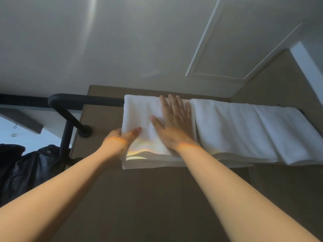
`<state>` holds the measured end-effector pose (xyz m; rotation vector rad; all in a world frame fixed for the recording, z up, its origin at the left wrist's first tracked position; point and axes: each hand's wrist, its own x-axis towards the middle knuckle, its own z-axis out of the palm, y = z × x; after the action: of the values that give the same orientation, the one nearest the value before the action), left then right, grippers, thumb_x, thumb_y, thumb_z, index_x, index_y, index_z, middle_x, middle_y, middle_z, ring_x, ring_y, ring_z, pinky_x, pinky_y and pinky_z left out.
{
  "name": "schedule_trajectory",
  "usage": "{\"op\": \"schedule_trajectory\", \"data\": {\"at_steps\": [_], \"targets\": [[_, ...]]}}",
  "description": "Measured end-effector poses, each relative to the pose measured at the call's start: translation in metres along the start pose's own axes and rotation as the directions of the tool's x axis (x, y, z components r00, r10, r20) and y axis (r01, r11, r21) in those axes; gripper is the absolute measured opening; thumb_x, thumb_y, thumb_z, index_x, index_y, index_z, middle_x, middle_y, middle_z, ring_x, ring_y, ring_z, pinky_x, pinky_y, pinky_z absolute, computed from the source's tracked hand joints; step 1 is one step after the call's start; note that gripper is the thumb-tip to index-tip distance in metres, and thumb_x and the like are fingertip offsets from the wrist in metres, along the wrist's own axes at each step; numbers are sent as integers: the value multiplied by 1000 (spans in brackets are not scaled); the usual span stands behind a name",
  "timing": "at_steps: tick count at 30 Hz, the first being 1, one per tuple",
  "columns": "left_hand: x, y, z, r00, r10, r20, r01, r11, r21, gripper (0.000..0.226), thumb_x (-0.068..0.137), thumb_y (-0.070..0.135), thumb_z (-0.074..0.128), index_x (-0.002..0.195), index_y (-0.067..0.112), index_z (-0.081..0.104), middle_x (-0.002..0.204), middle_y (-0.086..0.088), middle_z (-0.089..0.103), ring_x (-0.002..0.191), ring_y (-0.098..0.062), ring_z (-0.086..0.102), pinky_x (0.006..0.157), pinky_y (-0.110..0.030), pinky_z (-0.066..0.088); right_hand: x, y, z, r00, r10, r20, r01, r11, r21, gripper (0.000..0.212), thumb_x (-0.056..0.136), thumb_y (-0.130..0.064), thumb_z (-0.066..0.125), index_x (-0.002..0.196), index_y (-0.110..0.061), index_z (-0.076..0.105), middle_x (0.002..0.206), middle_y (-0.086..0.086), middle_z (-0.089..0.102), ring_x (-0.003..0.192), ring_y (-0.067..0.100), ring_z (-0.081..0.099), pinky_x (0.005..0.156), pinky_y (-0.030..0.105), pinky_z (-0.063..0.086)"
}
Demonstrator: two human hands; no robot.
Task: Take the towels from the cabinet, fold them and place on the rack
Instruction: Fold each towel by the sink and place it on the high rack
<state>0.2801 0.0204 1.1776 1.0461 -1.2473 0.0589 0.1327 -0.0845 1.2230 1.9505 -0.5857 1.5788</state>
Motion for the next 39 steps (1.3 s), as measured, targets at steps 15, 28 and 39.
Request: {"op": "schedule_trajectory", "data": {"at_steps": [15,28,39], "targets": [[-10,-24,-2,1000,1,-24,1,996,92,26,79,38,77,96,18,71,90,0,75,83,-19,72,72,-30,57,-90,13,39,963,-77,258,91,995,-42,64,103,-42,25,155,-26,-10,160,-8,-25,147,14,-24,120,39,-15],[-35,-35,-4,996,9,-93,33,898,440,44,79,52,71,96,12,67,85,-7,70,81,-23,66,73,-34,54,-133,0,8,910,-24,415,-14,996,88,64,100,-38,42,155,-14,20,165,2,9,150,19,12,120,33,16],[-200,-127,25,949,-158,272,-81,712,698,18,78,34,73,91,24,64,86,12,65,81,-6,63,71,-23,50,-307,4,-4,784,32,620,-176,969,172,37,95,-35,57,130,-24,58,126,-6,61,119,13,56,97,29,45]]}}
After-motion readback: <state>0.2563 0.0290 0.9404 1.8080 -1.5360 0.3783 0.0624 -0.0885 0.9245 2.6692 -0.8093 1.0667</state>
